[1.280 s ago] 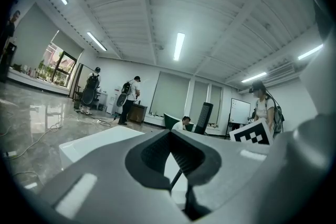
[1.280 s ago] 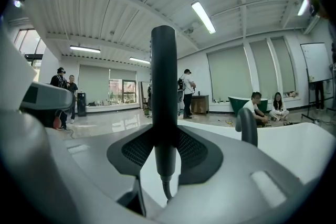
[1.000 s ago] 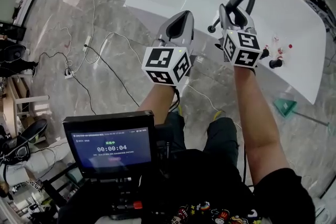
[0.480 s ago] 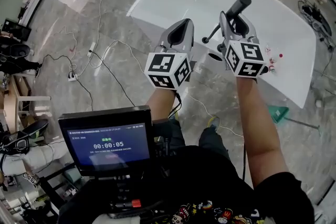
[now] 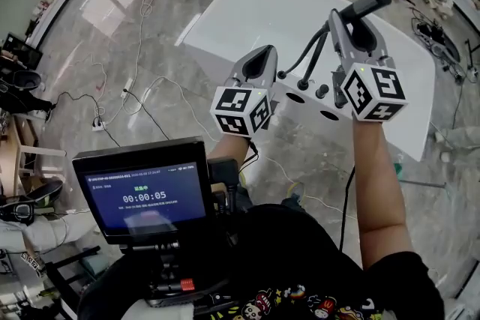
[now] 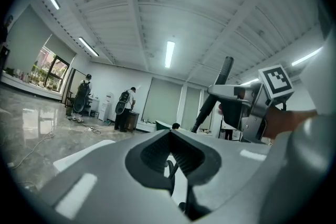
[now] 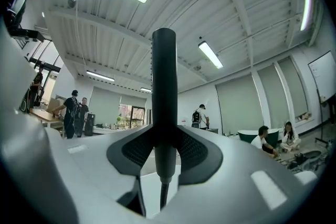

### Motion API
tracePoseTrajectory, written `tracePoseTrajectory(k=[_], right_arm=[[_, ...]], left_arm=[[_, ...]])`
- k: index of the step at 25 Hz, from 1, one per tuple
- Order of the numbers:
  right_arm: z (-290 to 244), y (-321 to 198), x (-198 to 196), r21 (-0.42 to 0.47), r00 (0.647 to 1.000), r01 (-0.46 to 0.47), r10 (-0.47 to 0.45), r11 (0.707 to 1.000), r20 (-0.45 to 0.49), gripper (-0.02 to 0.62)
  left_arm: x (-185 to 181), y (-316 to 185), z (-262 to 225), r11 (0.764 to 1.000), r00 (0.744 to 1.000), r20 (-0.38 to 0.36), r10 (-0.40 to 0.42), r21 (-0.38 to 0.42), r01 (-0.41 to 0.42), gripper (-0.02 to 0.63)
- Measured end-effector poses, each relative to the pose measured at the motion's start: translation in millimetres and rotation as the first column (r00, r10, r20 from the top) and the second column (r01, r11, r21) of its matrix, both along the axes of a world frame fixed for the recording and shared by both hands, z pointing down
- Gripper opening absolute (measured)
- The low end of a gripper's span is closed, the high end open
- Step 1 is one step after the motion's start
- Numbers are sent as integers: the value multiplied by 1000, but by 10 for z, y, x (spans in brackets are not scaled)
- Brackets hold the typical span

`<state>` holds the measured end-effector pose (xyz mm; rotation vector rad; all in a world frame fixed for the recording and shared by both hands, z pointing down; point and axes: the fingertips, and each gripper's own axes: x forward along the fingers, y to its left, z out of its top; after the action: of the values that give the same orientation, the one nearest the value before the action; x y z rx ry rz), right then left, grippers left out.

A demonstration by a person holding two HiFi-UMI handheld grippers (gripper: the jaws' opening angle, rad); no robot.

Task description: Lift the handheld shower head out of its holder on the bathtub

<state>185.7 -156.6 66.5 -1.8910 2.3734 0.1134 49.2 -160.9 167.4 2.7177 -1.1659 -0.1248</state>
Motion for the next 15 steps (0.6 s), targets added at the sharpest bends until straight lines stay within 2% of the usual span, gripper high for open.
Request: tracePoseTrajectory(k=[5, 15], right_arm=[[-269, 190, 140, 49, 1000, 4, -3, 999, -12, 158], [-262, 353, 159, 39, 1000, 15, -15, 999, 0, 158]], left_arm=[[118, -8, -202, 999, 1000, -11, 1, 35, -1, 1], [319, -59, -555, 996, 1000, -21, 14, 91, -12, 1]])
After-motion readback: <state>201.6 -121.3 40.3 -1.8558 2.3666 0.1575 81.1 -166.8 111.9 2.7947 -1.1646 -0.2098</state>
